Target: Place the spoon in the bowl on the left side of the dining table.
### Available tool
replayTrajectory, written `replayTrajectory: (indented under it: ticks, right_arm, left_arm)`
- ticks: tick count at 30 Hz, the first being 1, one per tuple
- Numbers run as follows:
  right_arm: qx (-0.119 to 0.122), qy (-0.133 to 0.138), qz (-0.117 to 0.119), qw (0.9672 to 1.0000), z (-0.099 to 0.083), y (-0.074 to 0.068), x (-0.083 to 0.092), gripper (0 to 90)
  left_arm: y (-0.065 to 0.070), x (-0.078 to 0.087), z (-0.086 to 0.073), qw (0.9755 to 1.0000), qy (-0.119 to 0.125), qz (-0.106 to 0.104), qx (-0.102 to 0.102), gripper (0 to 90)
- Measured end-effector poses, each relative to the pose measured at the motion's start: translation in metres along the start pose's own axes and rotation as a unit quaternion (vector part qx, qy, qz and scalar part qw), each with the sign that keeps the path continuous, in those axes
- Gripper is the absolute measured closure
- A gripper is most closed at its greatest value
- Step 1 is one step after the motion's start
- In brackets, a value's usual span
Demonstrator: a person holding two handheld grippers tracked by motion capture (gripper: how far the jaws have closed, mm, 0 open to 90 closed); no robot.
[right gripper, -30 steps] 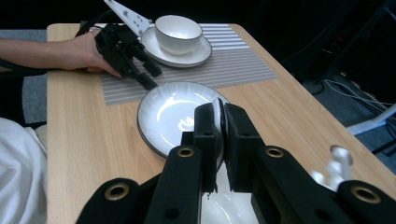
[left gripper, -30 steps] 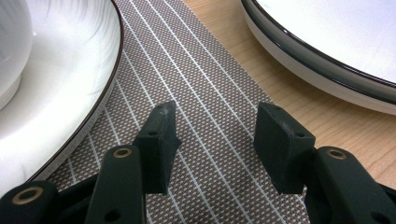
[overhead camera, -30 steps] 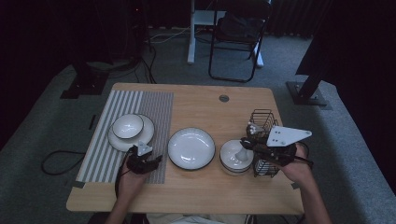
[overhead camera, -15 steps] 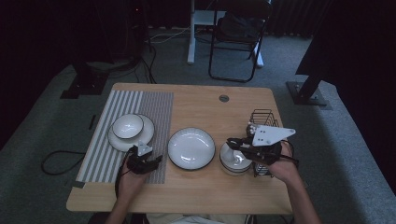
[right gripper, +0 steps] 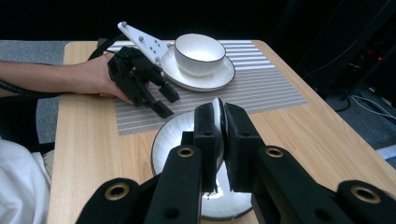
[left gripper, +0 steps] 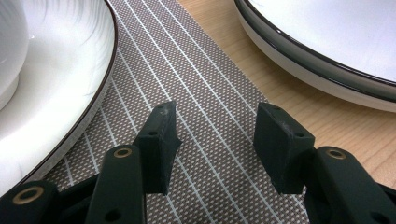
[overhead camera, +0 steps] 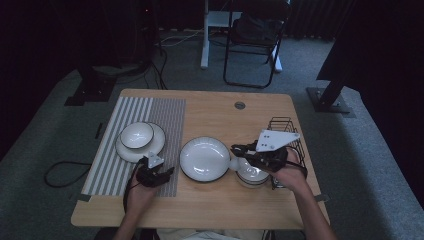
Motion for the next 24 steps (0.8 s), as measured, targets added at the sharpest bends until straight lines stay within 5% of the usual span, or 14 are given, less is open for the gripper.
replayTrajectory:
  ticks: [24]
  right_arm:
    - [-0.008,0.004,0.016,0.9998,0.039,0.014,-0.047,84.4]
  left_arm:
    - [-0.012,0.016,-0.017,0.9996,0.007,0.015,0.025,50.5]
Point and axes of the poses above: each handheld gripper's, and its own axes: x roughly backward along the jaws, z roughly out of its top, y roughly to its right, the point moved 6 cm from there along -x, roughly forward along the jaws, and after that the axes turned 15 degrees about -y, right-handed, at the moved point
